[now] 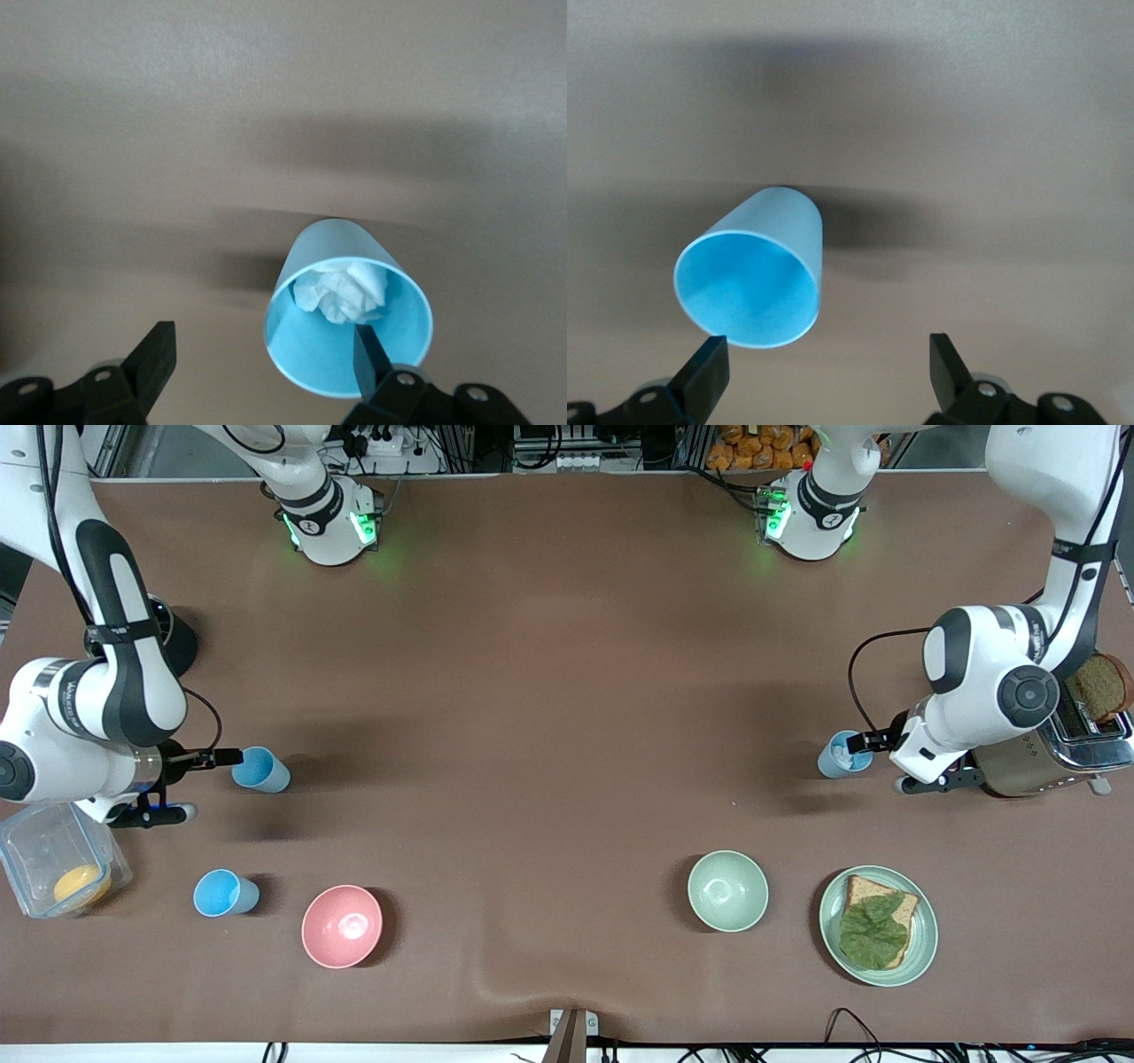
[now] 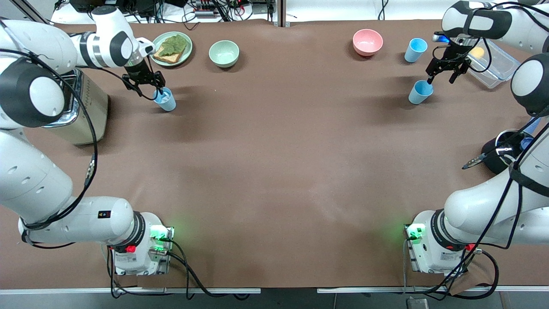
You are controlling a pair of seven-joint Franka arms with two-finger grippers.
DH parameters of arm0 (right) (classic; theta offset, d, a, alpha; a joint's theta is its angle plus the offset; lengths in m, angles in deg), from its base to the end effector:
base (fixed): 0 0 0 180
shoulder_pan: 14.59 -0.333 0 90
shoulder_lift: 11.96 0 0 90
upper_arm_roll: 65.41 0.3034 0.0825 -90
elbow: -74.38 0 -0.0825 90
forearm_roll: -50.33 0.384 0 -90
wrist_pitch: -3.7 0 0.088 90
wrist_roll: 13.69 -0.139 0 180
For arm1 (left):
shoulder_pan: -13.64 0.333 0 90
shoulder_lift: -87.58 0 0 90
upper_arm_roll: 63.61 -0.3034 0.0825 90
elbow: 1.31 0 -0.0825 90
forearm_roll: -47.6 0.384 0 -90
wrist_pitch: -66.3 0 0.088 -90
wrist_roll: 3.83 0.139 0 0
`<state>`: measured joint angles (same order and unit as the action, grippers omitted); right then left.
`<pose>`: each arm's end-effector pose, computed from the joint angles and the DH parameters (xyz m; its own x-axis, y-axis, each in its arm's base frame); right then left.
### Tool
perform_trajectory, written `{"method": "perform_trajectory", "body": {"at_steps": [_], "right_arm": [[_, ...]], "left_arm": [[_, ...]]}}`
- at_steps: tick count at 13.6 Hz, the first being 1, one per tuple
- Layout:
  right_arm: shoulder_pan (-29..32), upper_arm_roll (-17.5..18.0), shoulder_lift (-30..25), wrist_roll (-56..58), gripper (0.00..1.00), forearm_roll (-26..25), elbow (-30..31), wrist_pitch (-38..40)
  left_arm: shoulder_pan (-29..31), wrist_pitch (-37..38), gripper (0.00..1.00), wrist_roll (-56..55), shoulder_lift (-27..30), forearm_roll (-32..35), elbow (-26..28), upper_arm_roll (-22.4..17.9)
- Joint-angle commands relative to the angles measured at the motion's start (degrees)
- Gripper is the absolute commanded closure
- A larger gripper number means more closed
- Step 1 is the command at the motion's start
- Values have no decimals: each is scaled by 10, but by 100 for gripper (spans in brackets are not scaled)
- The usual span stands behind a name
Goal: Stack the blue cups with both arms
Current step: 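Grasp the blue cup with the right gripper while the left gripper grasps the tissue cup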
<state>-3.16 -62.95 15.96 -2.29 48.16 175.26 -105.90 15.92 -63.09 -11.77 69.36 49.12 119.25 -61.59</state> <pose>0.5953 -0.0987 0.2262 0.9439 0.0656 -0.3238 0.0502 -0.9972 -0.0557 0.5525 0.0035 0.2095 0.9790 0.1258 -0.1605 0.1228 -0.9920 -0.0289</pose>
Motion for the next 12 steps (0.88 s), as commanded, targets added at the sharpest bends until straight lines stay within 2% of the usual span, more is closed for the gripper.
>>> {"method": "perform_trajectory", "body": {"at_steps": [1, 2, 3, 4, 5, 6, 8, 9, 10, 12], "right_arm": [[17, 8, 13, 2, 0, 8, 7, -31], [18, 8, 19, 2, 0, 8, 7, -36], [17, 8, 26, 2, 0, 8, 6, -40], [17, 8, 34, 1, 0, 9, 6, -46], [17, 9, 41, 1, 0, 10, 5, -47], [17, 9, 45, 1, 0, 17, 4, -47], [16, 8, 47, 2, 0, 51, 4, -48], [16, 8, 50, 2, 4, 52, 3, -51], [15, 8, 53, 1, 22, 54, 3, -54], [16, 8, 57, 1, 73, 54, 3, -57]], "left_arm": [[4, -23, 25, 6, -16, 10, 3, 4], [4, -24, 32, 6, -20, 9, 3, 4], [4, -24, 43, 6, -21, 6, 3, 4], [4, -24, 58, 6, -21, 4, 3, 4], [4, -24, 83, 1, -21, 3, 3, 4], [3, -24, 100, -1, -21, 3, 2, 4], [3, -24, 100, -1, -20, 1, 1, 5], [3, -24, 100, -1, -19, 1, 1, 6], [3, -24, 100, -1, -17, 1, 0, 6], [4, -20, 100, 1, -3, 0, -2, 16]]}}
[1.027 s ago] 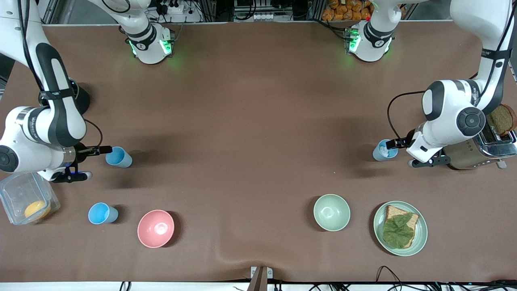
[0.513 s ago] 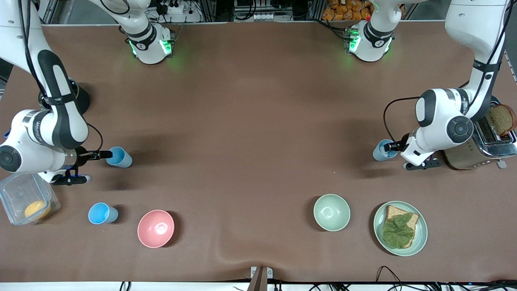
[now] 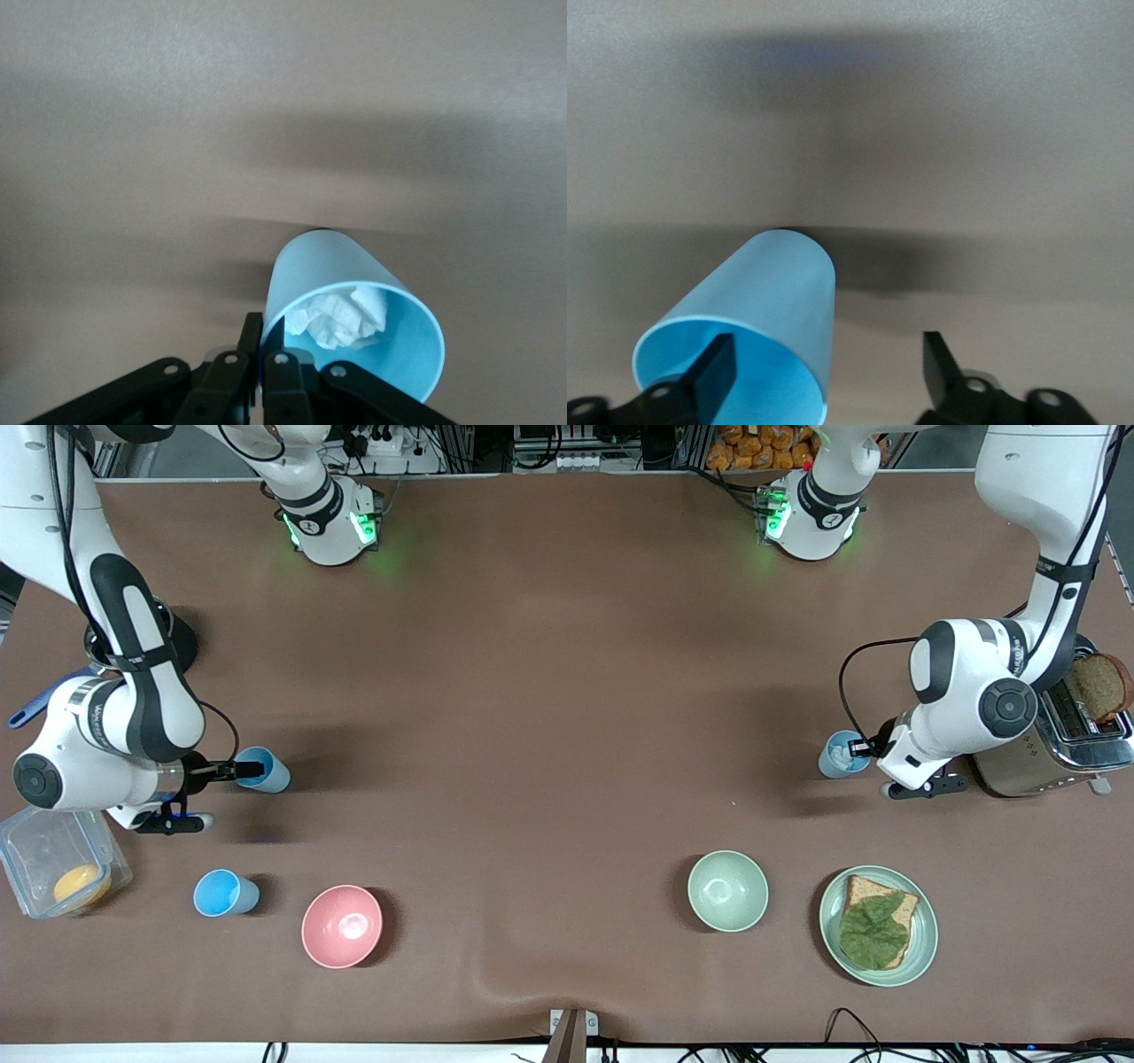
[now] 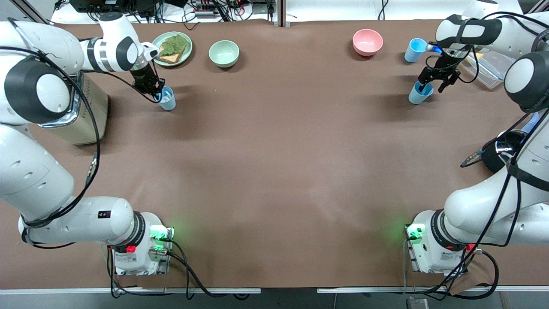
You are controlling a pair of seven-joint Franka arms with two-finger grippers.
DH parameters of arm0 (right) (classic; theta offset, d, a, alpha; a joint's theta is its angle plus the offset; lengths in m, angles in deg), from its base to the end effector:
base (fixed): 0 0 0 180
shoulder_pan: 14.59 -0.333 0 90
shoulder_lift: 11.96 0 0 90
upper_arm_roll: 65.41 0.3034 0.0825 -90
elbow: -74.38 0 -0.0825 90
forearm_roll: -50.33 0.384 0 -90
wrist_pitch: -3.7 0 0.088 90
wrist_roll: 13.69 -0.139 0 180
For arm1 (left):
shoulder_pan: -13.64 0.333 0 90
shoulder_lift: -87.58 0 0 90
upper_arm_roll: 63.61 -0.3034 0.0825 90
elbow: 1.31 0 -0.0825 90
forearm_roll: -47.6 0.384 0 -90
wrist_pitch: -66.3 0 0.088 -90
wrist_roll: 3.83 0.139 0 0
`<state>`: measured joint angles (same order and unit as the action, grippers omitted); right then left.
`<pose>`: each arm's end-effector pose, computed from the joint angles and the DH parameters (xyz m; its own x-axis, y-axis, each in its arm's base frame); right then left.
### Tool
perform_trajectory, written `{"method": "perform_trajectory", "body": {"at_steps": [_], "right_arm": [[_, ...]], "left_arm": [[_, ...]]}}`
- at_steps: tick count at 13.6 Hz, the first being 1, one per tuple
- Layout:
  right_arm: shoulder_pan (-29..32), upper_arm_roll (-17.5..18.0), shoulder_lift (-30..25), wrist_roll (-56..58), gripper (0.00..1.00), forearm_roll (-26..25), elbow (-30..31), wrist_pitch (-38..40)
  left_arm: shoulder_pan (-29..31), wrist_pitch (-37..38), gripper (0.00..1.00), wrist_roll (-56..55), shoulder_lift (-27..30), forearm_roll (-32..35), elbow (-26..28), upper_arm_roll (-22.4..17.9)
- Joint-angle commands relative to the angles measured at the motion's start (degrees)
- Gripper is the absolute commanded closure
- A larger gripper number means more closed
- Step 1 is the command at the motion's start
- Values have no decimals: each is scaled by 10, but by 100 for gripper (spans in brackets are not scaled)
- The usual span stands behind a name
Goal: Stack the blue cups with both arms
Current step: 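Grasp the blue cup with the right gripper while the left gripper grasps the tissue cup, then carry the tissue cup with the left gripper to the table middle and set it down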
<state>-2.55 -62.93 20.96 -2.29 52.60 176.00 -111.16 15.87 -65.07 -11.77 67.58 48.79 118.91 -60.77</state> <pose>0.5941 -0.0969 0.1722 0.9471 0.0254 -0.3200 -0.0130 -0.9930 -0.1173 0.5560 -0.0056 0.1969 0.9817 0.1144 -0.1523 0.1131 -0.9934 -0.0176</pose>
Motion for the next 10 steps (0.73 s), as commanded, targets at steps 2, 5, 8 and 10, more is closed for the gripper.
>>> {"method": "perform_trajectory", "body": {"at_steps": [2, 5, 8, 10], "right_arm": [[9, 8, 6, 2, 100, 10, -5, -3], [9, 9, 6, 7, 100, 10, -5, -3], [5, 9, -3, 10, 100, 9, -6, 4], [4, 10, -15, 25, 100, 9, -18, 30]], "left_arm": [[4, 10, 100, 4, 43, 3, -1, 19], [3, 52, 100, 0, 74, -5, -24, 56], [0, 82, 100, -22, 74, -50, -56, 97], [-3, 84, 100, -71, 66, -51, -73, 137]]}}
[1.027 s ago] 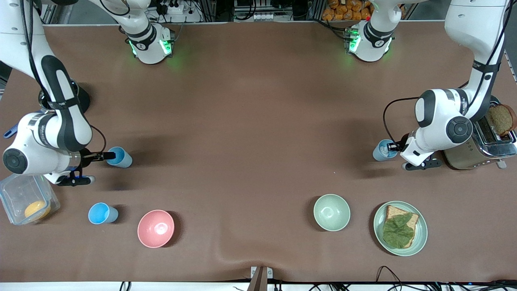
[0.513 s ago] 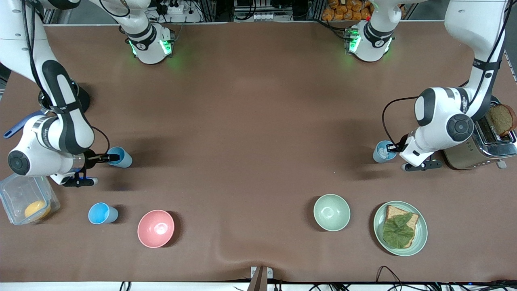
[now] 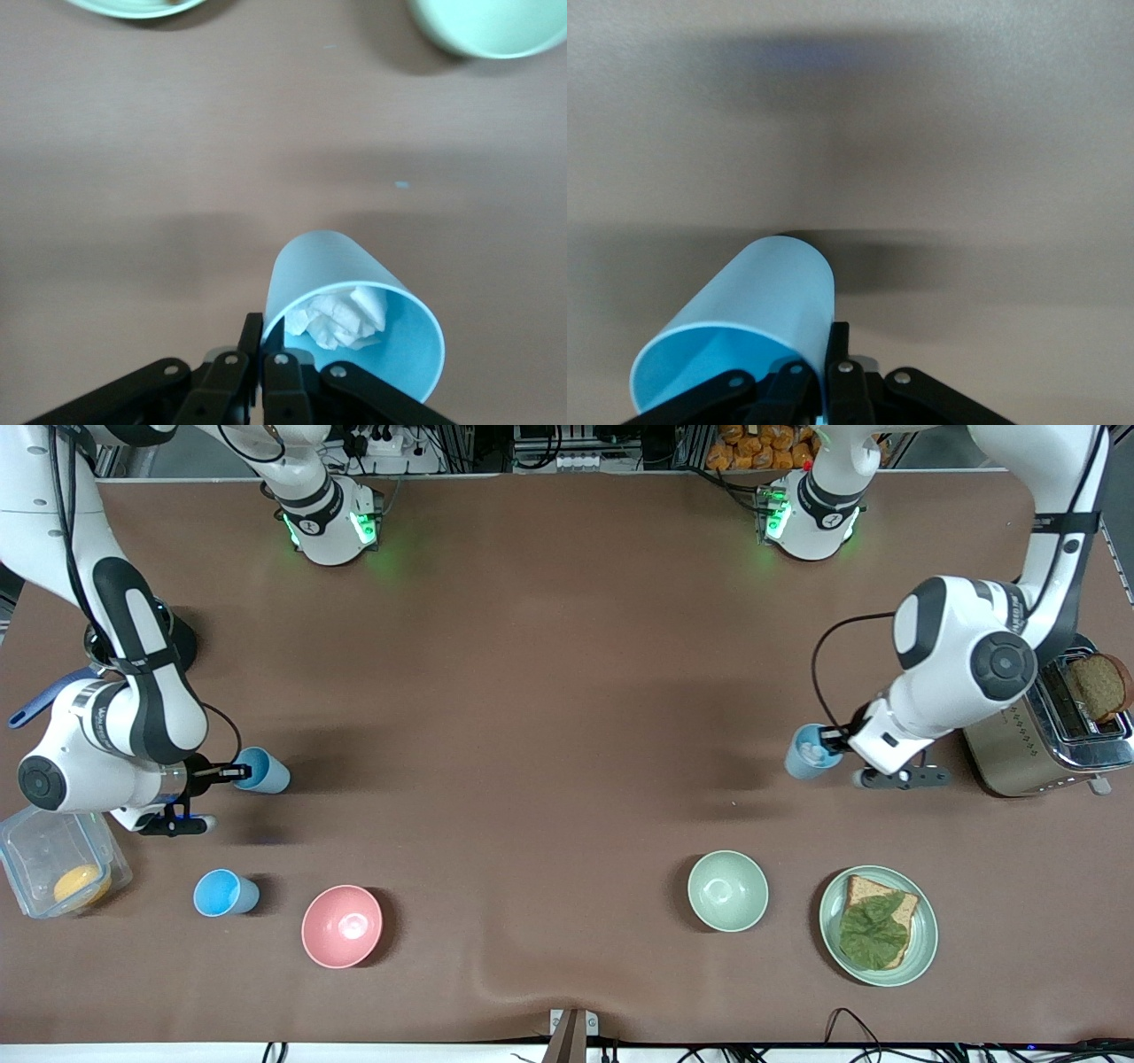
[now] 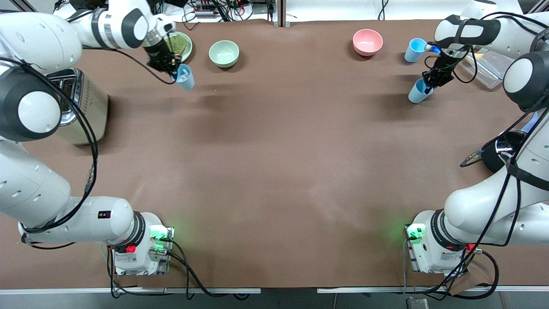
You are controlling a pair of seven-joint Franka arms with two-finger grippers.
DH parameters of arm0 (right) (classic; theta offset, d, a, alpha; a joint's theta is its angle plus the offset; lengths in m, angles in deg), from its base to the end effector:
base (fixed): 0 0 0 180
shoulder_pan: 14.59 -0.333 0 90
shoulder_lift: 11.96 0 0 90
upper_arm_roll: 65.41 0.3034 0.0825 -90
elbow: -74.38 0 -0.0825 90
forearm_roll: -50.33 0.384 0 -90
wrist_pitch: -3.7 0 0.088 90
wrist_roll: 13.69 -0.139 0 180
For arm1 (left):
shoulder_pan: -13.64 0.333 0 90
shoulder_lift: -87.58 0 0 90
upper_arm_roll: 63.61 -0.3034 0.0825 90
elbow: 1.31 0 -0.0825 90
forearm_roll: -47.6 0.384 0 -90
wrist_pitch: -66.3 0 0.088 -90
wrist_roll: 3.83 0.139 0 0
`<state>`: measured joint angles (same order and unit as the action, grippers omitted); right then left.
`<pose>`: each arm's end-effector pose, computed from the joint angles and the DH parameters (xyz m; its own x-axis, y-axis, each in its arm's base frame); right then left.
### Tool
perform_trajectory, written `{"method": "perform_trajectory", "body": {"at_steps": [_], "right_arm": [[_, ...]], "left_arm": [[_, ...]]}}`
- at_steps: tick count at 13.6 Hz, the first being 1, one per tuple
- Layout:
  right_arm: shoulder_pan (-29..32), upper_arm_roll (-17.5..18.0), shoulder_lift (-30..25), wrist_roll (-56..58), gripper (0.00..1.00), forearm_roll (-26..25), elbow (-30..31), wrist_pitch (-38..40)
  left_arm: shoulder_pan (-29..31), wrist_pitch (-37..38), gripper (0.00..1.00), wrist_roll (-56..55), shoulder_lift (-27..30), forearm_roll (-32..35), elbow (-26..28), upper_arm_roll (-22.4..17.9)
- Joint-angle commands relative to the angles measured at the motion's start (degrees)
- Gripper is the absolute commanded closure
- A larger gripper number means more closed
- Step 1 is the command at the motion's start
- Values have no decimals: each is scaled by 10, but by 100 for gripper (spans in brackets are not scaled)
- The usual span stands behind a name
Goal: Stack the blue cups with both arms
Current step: 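Carry the tissue cup with the left gripper to the table middle and set it down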
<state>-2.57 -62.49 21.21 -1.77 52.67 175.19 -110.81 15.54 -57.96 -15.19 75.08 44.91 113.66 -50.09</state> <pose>0.5984 -0.0927 0.1747 0.9484 0.0415 -0.3143 0.0020 -0.9922 -0.1249 0.5693 -0.1185 0.3032 0.9974 0.0243 -0.0682 0.0295 -0.9967 0.0760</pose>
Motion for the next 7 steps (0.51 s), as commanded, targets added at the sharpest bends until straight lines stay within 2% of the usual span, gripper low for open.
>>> {"method": "perform_trajectory", "body": {"at_steps": [1, 3, 7], "right_arm": [[3, 6, -23, 34, 100, 8, -21, 43], [3, 6, -34, 40, 100, 8, -40, 67], [-2, 15, -64, 38, 100, 9, -46, 104]], "left_arm": [[-3, 13, 100, -73, -13, -13, -25, 47], [-25, 13, 100, -134, -32, -13, -48, 74], [-120, 1, 100, -247, -70, -10, -80, 74]]}}
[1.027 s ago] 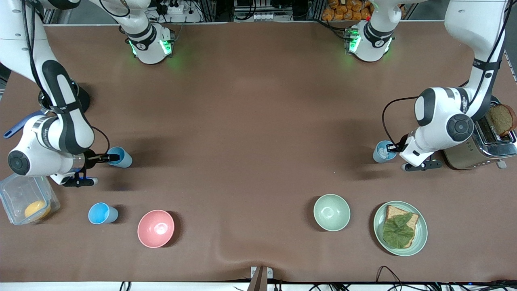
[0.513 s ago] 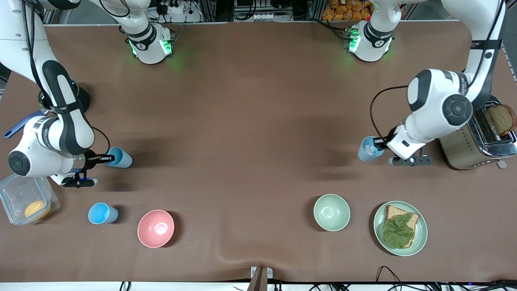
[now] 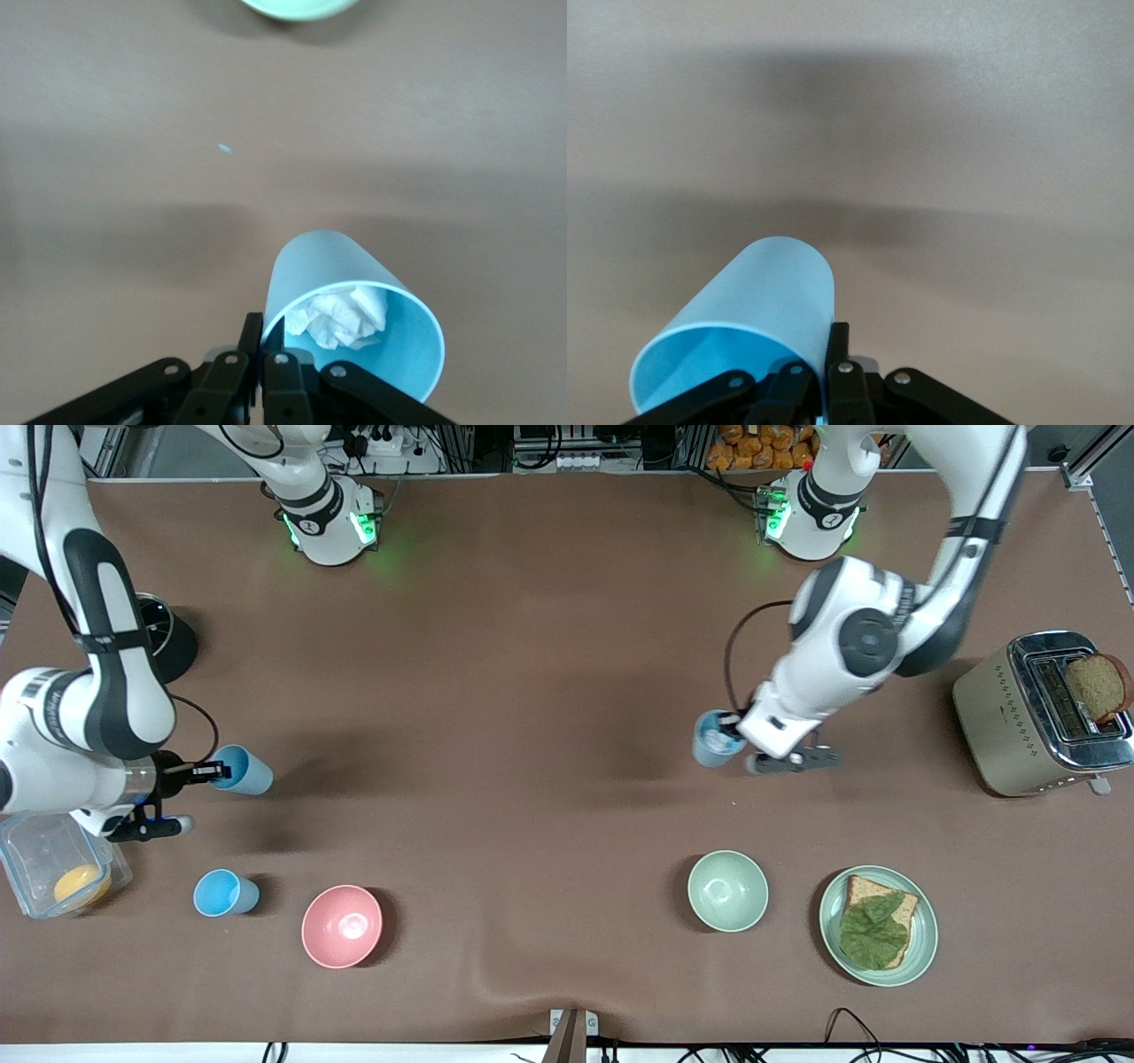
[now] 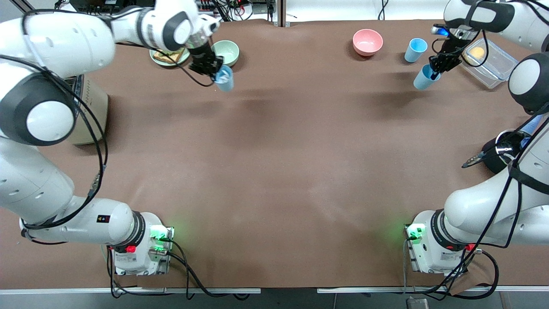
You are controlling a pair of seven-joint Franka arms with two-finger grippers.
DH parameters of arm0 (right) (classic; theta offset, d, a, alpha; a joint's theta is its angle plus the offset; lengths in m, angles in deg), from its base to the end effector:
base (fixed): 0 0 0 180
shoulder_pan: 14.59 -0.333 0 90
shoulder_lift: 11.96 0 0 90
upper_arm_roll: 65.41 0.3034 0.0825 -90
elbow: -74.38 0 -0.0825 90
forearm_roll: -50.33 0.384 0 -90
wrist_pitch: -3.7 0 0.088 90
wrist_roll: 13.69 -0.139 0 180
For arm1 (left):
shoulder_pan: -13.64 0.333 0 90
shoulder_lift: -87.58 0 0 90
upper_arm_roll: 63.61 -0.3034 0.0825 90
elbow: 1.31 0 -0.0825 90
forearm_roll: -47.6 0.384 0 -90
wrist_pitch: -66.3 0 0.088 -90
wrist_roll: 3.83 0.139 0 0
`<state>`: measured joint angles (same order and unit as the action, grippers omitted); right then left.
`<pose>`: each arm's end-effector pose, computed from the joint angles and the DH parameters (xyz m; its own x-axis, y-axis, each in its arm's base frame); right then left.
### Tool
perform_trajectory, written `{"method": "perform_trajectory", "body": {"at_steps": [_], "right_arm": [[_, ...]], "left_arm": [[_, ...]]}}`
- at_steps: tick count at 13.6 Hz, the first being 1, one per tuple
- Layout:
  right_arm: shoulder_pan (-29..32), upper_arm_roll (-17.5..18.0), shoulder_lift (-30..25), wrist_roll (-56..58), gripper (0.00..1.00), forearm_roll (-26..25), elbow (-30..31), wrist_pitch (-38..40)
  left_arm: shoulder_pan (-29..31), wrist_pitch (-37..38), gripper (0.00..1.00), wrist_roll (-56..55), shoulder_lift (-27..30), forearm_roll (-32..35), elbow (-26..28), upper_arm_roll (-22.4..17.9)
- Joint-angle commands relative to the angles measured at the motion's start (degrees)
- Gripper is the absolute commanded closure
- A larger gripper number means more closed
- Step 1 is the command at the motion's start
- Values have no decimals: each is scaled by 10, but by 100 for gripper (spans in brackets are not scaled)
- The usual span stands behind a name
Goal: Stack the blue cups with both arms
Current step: 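Carry the tissue cup with the left gripper to the table middle and set it down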
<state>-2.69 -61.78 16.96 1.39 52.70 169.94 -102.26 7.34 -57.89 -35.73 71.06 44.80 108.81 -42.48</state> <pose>0.6155 -0.0873 0.2503 0.9502 0.1152 -0.2895 0.0754 -0.9866 -0.1450 0.5385 -0.2767 0.3065 0.9888 0.1126 -0.0984 0.1230 -0.9867 0.1059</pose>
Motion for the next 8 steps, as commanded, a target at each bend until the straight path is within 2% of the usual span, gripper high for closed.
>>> {"method": "perform_trajectory", "body": {"at_steps": [1, 5, 8], "right_arm": [[-2, 13, -27, 0, 100, 10, 7, 29], [-10, 22, -48, -25, 100, 48, 7, 71], [-35, 23, -63, -78, 100, 53, 9, 92]], "left_arm": [[-61, -9, 100, -76, -49, -7, -44, -2], [-157, -32, 100, -213, -130, 12, -102, -6], [-207, -83, 100, -250, -176, 17, -108, -11]]}}
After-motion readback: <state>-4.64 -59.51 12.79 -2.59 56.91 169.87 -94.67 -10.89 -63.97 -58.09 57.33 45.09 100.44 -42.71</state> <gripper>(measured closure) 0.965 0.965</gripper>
